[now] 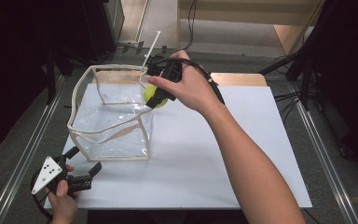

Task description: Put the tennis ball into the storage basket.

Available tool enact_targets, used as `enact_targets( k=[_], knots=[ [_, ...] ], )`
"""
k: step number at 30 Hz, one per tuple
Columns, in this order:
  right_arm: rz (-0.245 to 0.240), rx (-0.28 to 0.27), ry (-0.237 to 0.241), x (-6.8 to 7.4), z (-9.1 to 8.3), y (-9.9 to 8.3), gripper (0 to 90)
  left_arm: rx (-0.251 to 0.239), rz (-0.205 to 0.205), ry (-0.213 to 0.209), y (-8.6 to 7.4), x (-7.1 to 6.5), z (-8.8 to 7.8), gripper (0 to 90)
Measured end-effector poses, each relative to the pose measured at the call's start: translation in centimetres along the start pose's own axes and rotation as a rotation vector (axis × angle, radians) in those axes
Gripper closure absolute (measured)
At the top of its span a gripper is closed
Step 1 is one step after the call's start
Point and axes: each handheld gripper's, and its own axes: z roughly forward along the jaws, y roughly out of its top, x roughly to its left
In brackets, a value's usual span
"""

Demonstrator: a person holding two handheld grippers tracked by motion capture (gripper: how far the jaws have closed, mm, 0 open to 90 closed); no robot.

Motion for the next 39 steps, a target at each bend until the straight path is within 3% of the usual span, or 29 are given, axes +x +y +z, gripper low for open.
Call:
enact_targets(
  k=[39],
  knots=[
    [-0.04,0.011,0.006,0.8,2.5,4.2,23.5,-0.004,-0.006,-0.009,0.0,0.1,-0.1,0.0]
  ],
)
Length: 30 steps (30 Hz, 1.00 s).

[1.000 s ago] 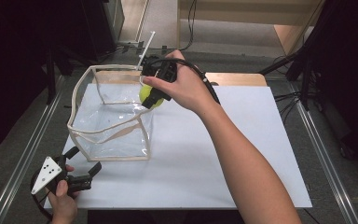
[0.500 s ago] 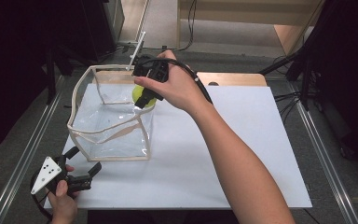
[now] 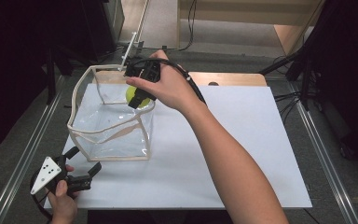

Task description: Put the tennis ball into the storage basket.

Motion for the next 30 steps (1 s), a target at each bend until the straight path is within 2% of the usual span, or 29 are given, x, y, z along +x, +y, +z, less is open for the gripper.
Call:
enact_targets(
  k=[12,17,30],
  knots=[
    [-0.011,0.009,-0.017,0.2,0.8,0.3,23.1,0.0,0.0,-0.001,0.0,0.0,0.0,0.0],
    [-0.012,0.003,-0.016,0.2,1.1,0.4,23.0,0.0,0.0,0.0,0.0,0.0,0.0,0.0],
    [-0.015,0.03,-0.011,0.5,2.5,1.2,22.9,-0.004,-0.004,-0.003,0.0,0.0,0.0,0.0]
  ],
)
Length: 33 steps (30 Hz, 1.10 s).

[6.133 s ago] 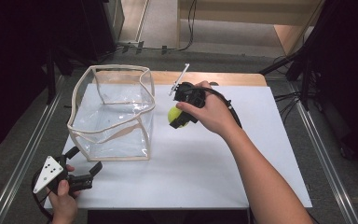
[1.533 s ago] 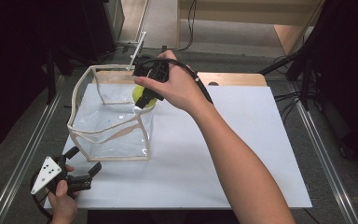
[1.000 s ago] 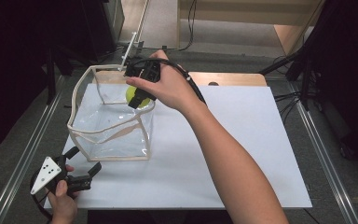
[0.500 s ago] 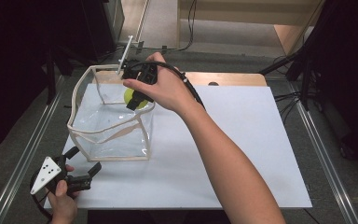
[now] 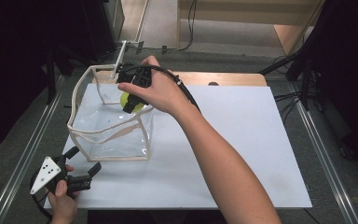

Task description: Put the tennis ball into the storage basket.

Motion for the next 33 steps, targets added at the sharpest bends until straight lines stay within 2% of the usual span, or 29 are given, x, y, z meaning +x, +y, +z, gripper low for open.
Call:
enact_targets(
  k=[10,12,13,16,22,27,29,33],
  knots=[
    [-0.002,0.022,0.012,0.0,0.9,-0.1,22.2,-0.002,-0.004,0.001,0.0,0.0,0.0,0.0],
    [0.001,0.02,0.009,0.0,0.9,-0.1,19.1,0.0,-0.004,0.002,0.0,0.0,0.0,0.0],
    [0.0,0.01,0.003,0.1,0.9,-0.1,16.0,-0.001,-0.005,0.002,0.0,0.0,0.0,0.0],
    [0.003,-0.016,0.012,0.0,0.5,-0.1,15.1,0.0,-0.004,0.002,0.0,0.0,0.0,0.0],
    [0.01,-0.029,-0.037,0.2,-0.1,-0.6,10.7,-0.002,-0.006,0.0,0.0,0.0,0.0,0.0],
    [0.028,-0.069,-0.075,0.1,-1.1,-1.7,5.3,0.002,0.001,0.001,0.0,0.0,0.0,0.0],
    [0.038,-0.08,-0.074,0.1,-1.4,-2.2,0.1,0.001,0.0,0.002,0.0,0.0,0.0,0.0],
    [0.053,-0.1,-0.077,-0.1,-2.1,-3.4,0.1,0.002,0.002,0.003,0.0,0.0,0.1,0.0]
  ],
)
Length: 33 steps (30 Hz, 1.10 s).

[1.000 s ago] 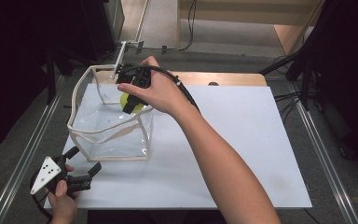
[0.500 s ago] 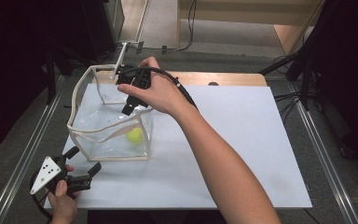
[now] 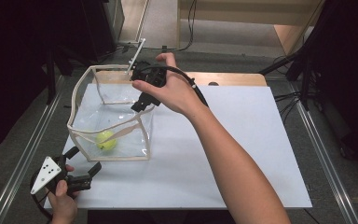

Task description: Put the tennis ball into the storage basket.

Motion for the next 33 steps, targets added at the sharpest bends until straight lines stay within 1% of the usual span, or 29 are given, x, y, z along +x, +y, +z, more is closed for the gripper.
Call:
enact_targets(
  k=[11,17,18,25,31,32,33],
  knots=[
    [0.035,-0.015,0.002,-0.5,-1.0,-2.9,0.0,0.001,0.003,0.001,0.0,0.0,0.0,0.0],
    [0.038,-0.008,-0.005,-0.5,-1.0,-4.1,0.0,0.001,0.004,-0.001,0.0,0.0,0.0,0.0],
    [0.042,-0.006,-0.003,-0.5,-1.0,-4.3,0.0,0.001,0.004,-0.001,0.0,0.0,0.0,0.0],
    [0.027,-0.007,-0.006,-0.3,-0.9,-5.1,0.0,0.002,0.006,0.0,0.0,0.0,0.0,0.0],
    [0.024,-0.01,-0.016,0.2,-0.5,-5.7,0.0,0.002,0.007,0.0,0.0,0.0,0.0,0.0],
    [0.017,-0.014,-0.014,0.3,-0.5,-5.8,0.0,0.001,0.007,-0.001,0.0,0.0,0.0,0.0],
    [0.024,-0.011,-0.013,0.4,-0.4,-5.9,0.0,0.001,0.006,-0.001,0.0,-0.1,0.0,0.0]
  ],
)
